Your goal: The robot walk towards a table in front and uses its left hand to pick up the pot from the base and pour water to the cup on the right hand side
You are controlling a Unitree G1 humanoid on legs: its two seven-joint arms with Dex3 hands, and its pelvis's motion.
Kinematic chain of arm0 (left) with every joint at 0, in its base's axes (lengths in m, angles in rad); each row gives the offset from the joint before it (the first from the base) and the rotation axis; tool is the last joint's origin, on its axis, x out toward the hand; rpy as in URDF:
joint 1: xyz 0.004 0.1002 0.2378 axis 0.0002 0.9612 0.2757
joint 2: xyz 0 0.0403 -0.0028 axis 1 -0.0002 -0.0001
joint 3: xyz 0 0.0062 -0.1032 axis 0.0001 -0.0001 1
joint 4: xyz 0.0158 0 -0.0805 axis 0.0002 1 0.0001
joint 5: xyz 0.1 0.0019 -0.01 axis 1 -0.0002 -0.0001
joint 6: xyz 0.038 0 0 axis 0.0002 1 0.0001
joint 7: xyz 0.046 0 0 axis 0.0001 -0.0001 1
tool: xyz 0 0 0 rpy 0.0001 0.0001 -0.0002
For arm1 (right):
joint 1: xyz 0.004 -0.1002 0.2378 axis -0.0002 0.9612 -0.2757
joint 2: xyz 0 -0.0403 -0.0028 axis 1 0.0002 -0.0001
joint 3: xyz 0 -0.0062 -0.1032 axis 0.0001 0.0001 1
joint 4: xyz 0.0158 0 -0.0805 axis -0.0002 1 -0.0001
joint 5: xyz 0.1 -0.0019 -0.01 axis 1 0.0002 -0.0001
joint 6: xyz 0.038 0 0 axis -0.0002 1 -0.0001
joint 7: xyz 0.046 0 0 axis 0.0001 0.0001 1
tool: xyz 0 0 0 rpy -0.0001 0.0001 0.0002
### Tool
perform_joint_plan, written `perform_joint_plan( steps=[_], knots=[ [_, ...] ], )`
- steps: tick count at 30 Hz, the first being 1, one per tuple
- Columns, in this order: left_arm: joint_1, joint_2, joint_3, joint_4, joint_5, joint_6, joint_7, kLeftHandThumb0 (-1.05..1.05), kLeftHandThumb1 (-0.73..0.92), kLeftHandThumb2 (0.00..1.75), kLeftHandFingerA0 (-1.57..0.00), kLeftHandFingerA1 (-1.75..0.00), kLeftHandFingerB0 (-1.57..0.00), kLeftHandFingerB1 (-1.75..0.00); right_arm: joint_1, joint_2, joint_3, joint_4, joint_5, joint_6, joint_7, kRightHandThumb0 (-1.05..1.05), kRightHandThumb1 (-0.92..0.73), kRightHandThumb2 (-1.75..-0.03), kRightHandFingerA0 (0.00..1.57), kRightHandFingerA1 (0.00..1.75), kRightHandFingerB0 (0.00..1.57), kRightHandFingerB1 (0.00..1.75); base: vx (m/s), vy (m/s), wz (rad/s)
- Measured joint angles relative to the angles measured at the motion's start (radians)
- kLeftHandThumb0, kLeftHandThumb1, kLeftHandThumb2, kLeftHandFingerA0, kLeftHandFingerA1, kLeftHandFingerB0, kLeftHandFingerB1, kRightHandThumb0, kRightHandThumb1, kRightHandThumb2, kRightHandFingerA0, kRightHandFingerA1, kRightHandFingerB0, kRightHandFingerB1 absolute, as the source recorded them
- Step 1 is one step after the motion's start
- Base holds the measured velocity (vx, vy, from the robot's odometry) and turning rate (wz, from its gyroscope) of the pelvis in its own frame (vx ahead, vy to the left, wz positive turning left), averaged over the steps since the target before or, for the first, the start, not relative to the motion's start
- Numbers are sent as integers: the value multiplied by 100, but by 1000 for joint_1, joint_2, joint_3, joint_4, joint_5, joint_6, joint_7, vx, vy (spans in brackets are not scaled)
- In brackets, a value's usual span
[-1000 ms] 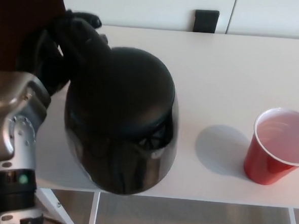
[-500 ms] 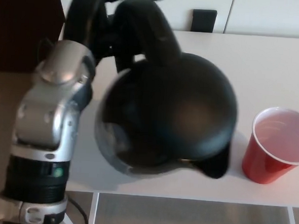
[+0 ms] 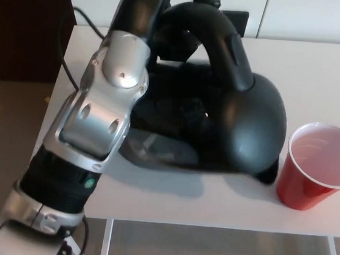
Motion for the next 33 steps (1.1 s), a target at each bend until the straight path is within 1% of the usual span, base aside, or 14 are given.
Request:
perform_joint_plan(
  steps=[1,2,3,4,5,13,17,18,23,24,27,28,29,33],
  knots=[
    [-12,8,-11,9,14,0,7,-26,67,57,-78,-175,-77,-101,-2,0,3,0,-1,0,0,-71,-22,-85,89,78,61,77,0,0,0],
    [-25,18,-21,20,30,0,14,-26,67,57,-78,-175,-77,-101,-3,0,7,0,-3,0,0,-71,-22,-85,89,78,61,77,0,0,0],
    [-40,28,-31,31,45,0,22,-28,67,59,-80,-175,-70,-129,-4,0,10,0,-4,0,0,-68,-30,-71,91,73,65,75,0,0,0],
    [-56,37,-39,44,62,0,31,-31,54,86,-114,-139,-75,-114,-5,0,13,0,-6,0,0,-68,-30,-70,93,73,65,75,0,0,0],
    [-69,44,-45,55,73,-1,37,-18,72,60,-76,-175,-58,-154,-7,0,16,0,-7,0,0,-67,-29,-69,93,74,65,76,0,0,0],
    [-200,131,-118,176,181,-30,83,-7,57,55,-80,-175,-57,-158,-27,2,35,-2,-22,0,-8,-63,-28,-70,92,73,64,75,0,0,0],
    [-275,155,-147,223,227,-51,99,-6,59,57,-80,-175,-57,-157,-34,6,45,-6,-26,1,-14,-66,-20,-84,90,79,62,77,0,0,0],
    [-296,157,-154,233,239,-58,104,-8,64,61,-82,-175,-59,-155,-36,7,47,-7,-26,1,-15,-66,-28,-67,93,74,65,76,0,0,0],
    [-384,155,-173,270,304,-110,131,-8,64,63,-83,-175,-61,-154,-46,10,53,-9,-29,8,-30,-68,-26,-66,97,74,67,76,0,0,0],
    [-397,153,-174,270,314,-121,136,-6,59,59,-83,-175,-60,-156,-48,11,54,-10,-30,11,-33,-75,-16,-84,90,77,64,76,0,0,0],
    [-415,144,-175,270,337,-146,146,-6,56,57,-83,-175,-60,-155,-52,13,58,-10,-31,15,-40,-66,-29,-66,94,71,67,75,0,0,0],
    [-416,136,-177,270,347,-155,150,-6,57,57,-82,-175,-60,-155,-52,14,60,-10,-32,17,-42,-68,-29,-67,95,71,68,75,0,0,0],
    [-416,130,-179,270,354,-161,153,-8,59,57,-80,-175,-57,-155,-54,14,62,-10,-33,18,-44,-75,-18,-86,88,75,65,77,0,0,0],
    [-415,108,-180,261,372,-183,154,-5,62,63,-81,-175,-59,-153,-55,15,68,-10,-35,19,-46,-69,-21,-84,92,77,62,75,0,0,0]
  ],
)
